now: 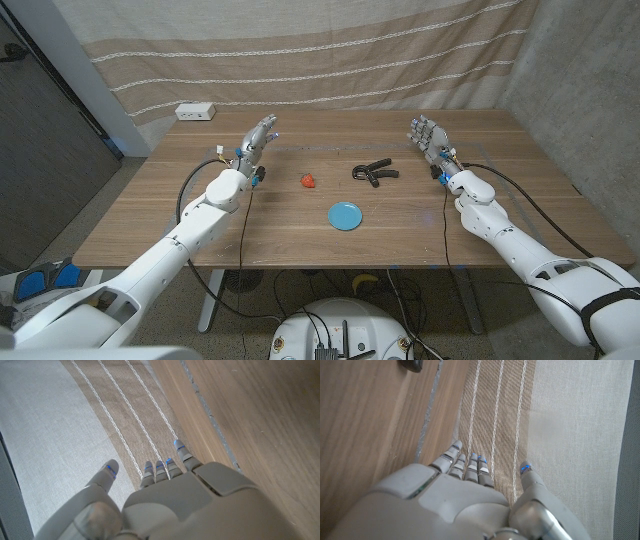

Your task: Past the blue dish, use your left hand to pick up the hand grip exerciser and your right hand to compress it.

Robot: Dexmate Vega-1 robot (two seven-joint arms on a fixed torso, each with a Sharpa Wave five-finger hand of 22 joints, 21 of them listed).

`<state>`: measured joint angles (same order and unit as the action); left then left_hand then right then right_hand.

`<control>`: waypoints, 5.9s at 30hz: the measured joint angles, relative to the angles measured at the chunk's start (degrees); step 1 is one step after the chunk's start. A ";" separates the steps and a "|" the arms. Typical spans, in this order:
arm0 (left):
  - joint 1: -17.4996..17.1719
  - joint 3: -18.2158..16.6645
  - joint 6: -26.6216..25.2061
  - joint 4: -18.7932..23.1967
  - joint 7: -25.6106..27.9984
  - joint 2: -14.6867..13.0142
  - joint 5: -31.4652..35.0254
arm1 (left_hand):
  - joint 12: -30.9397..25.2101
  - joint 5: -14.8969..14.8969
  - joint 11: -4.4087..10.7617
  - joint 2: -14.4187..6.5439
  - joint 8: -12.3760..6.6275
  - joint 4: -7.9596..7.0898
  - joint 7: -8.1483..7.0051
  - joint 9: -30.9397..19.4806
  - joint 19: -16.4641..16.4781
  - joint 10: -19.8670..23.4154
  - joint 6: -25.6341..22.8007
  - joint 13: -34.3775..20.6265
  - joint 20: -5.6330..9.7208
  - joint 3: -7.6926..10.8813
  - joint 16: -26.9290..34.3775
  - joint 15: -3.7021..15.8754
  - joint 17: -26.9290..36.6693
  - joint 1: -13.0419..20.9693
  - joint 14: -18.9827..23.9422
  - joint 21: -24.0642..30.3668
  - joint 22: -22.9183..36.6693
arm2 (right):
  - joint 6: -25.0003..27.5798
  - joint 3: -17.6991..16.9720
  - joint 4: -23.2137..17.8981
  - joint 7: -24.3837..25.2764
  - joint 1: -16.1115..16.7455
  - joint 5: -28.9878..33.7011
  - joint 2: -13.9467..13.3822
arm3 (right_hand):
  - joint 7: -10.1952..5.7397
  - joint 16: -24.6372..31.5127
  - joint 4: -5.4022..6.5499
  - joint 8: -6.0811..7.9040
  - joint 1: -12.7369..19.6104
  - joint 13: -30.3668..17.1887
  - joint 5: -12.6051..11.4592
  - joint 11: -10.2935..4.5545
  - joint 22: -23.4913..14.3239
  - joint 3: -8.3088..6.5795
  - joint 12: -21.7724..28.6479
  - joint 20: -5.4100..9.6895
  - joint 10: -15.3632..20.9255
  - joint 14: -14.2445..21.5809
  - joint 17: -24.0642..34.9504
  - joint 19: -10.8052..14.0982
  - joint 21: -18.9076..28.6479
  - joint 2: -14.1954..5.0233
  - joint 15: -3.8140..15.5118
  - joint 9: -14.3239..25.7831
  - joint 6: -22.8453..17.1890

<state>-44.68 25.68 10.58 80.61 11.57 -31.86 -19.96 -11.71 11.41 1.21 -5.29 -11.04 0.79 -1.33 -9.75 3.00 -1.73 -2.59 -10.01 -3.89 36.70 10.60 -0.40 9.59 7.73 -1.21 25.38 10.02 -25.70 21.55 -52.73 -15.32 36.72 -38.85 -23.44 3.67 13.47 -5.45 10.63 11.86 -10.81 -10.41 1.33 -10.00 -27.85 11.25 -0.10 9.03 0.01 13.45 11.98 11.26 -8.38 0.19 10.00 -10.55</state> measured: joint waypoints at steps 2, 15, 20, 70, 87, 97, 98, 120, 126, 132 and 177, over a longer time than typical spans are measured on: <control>0.00 0.00 -0.53 0.00 0.30 0.00 1.02 | 0.00 0.00 -0.04 0.04 0.00 0.51 0.00 0.00 0.21 0.35 0.00 0.00 -0.21 0.06 0.00 -0.01 0.00 0.04 0.00 0.00 0.00 | 0.00 -0.07 -0.17 0.00 0.14 0.00 -0.08 | -0.21 0.00 0.00 0.00 0.00 0.00 -0.12 0.00 0.00 0.00 0.00 0.00 0.00 0.00 0.00 0.00 0.00 0.00 0.00 0.00 -0.21; 3.44 3.44 -4.91 3.12 2.07 -2.40 9.52 | 0.00 -0.40 0.42 0.46 0.00 2.02 0.00 0.01 0.93 0.81 -0.61 0.00 -0.50 0.30 0.00 0.10 0.01 1.04 0.72 0.00 -0.01 | -1.31 -0.53 -0.80 0.03 0.76 -0.03 -0.39 | -0.10 0.00 0.00 0.00 0.00 0.00 -0.23 0.00 0.01 0.00 0.00 -0.41 -0.01 0.31 0.00 0.41 0.00 0.00 -0.31 0.28 -0.50; 3.61 3.63 -5.94 3.30 2.40 -2.51 12.11 | 0.00 -0.62 0.42 0.45 0.00 2.63 0.00 0.01 1.24 0.81 -0.61 0.01 -0.81 0.43 0.00 0.10 0.01 1.51 0.72 -0.45 -0.01 | -1.81 -0.70 -1.11 -0.18 1.01 -0.11 -0.54 | -0.10 0.00 -0.19 0.00 0.00 0.01 -0.23 0.31 0.01 0.19 0.00 -0.41 0.30 0.31 -0.01 0.41 0.00 0.00 -0.31 0.28 -0.50; 11.55 11.16 -10.39 7.90 -3.37 -4.29 28.09 | 0.00 -1.06 0.52 0.53 0.00 5.89 -0.20 0.02 2.05 2.14 -1.83 -0.29 -0.81 0.06 0.00 0.83 0.03 2.48 1.65 -1.21 -0.02 | -5.97 -1.51 -7.44 -0.33 5.12 0.08 -2.55 | 0.09 0.00 -0.81 0.00 0.00 0.02 -0.23 0.51 0.01 0.17 0.23 -0.40 1.11 0.93 -0.01 0.40 0.00 0.00 -0.50 0.26 -1.13; 14.80 14.32 -12.98 8.79 -7.82 -4.23 33.45 | 0.00 -1.05 1.14 0.45 0.00 7.01 0.00 -0.27 2.05 2.75 -2.66 -0.28 -0.80 -0.13 0.00 0.71 0.03 3.01 2.15 -1.65 -0.02 | -7.40 -1.94 -8.98 -0.44 6.53 -0.11 -3.01 | -0.09 0.00 -0.80 0.00 0.00 0.02 -0.23 0.72 0.02 0.17 0.23 -0.62 1.32 0.93 -0.01 0.61 0.00 0.00 -0.50 0.26 -1.33; 16.48 16.02 -14.86 9.39 -10.64 -4.21 36.05 | 0.00 -1.05 1.14 0.45 0.00 7.47 0.00 -0.27 2.05 2.75 -2.65 -0.28 -0.80 -0.11 -0.01 0.71 0.16 3.01 2.15 -1.87 0.27 | -7.91 -2.19 -9.70 -0.48 7.24 -0.35 -3.27 | 0.11 0.00 -0.80 0.00 0.00 0.02 -0.23 0.54 0.02 0.17 0.23 -0.61 1.97 1.24 -0.01 0.61 0.00 0.00 -0.81 0.26 -1.52; 16.72 16.25 -15.14 9.51 -10.98 -4.21 36.40 | 0.00 -1.05 1.14 0.45 0.00 7.47 0.00 -0.26 2.05 2.75 -2.65 -0.28 -0.80 -0.11 -0.01 0.71 0.16 3.01 2.15 -2.09 0.27 | -7.93 -2.21 -9.78 -0.48 7.32 -0.36 -3.28 | 0.11 -0.01 -0.80 0.00 0.00 0.02 -0.23 0.62 0.02 0.17 0.23 -0.62 2.04 1.24 -0.01 0.61 0.00 0.00 -0.81 0.26 -1.52; 19.95 20.44 -21.44 12.10 -16.76 -4.00 44.40 | 0.00 -1.28 2.26 -0.30 -0.44 9.04 -0.72 -0.26 2.04 3.88 -5.42 -0.28 -0.80 0.53 -0.01 0.68 0.15 5.27 3.66 -3.18 0.10 | -8.40 -2.54 -10.28 -0.65 7.97 -0.65 -3.58 | 0.42 0.32 -0.80 0.45 0.00 0.02 -0.23 0.93 0.02 0.17 0.23 -0.83 2.34 1.46 -0.02 0.38 0.00 0.00 -0.58 0.26 -1.82; 20.78 21.55 -22.94 12.46 -18.08 -3.70 46.48 | 0.01 -1.28 2.26 -0.23 -0.44 9.28 -0.72 -0.26 2.04 3.88 -5.42 -0.28 -0.80 0.77 0.27 0.74 0.15 6.25 4.66 -3.18 0.11 | -8.46 -2.65 -10.23 -0.73 8.03 -0.80 -3.60 | 0.42 0.32 -0.96 0.45 0.00 0.02 -0.23 0.93 0.02 0.33 0.23 -0.83 2.34 1.55 -0.02 0.39 0.00 0.00 -0.49 0.25 -1.82; 21.48 22.77 -24.79 12.88 -19.44 -3.35 48.90 | 0.00 -1.28 2.78 0.15 -1.33 9.86 -0.42 -0.54 2.69 4.81 -8.01 -0.28 -0.99 1.35 0.27 0.88 0.14 8.73 6.26 -3.22 0.11 | -8.56 -2.75 -9.95 -0.85 8.05 -0.95 -3.60 | 0.42 0.31 -0.96 0.45 0.00 0.02 -0.23 0.81 0.02 0.33 0.23 -0.83 2.86 1.55 -0.02 0.39 0.00 -0.01 -0.49 0.25 -1.82; 25.83 30.96 -33.37 12.68 -28.72 0.52 65.54 | -0.88 -1.28 4.93 5.52 -6.16 10.16 -1.08 -0.80 6.35 14.93 -23.47 -0.54 -0.80 1.65 0.27 2.14 0.14 24.05 10.13 -5.89 0.10 | -8.75 -3.60 -8.99 -2.43 8.49 -2.33 -3.89 | 0.61 0.66 -0.95 0.45 0.30 0.02 -0.23 1.33 0.02 0.33 0.23 -1.24 3.99 2.06 -0.02 0.80 0.00 -0.30 -1.02 0.25 -3.47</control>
<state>-18.85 56.64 -22.79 93.29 -17.15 -31.34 45.58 -12.59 10.14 6.14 0.23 -17.21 10.95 -2.41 -10.55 9.35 13.20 -26.06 -10.55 -4.70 38.36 10.87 1.74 9.73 31.79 8.92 19.48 10.12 -34.45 17.95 -61.72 -17.76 45.22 -41.18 -27.34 4.28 14.13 -6.40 11.07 12.16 -10.79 -10.63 2.66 -9.98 -27.52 11.47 -1.34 13.02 2.07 13.43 12.78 11.26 -8.68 -0.83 10.25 -14.03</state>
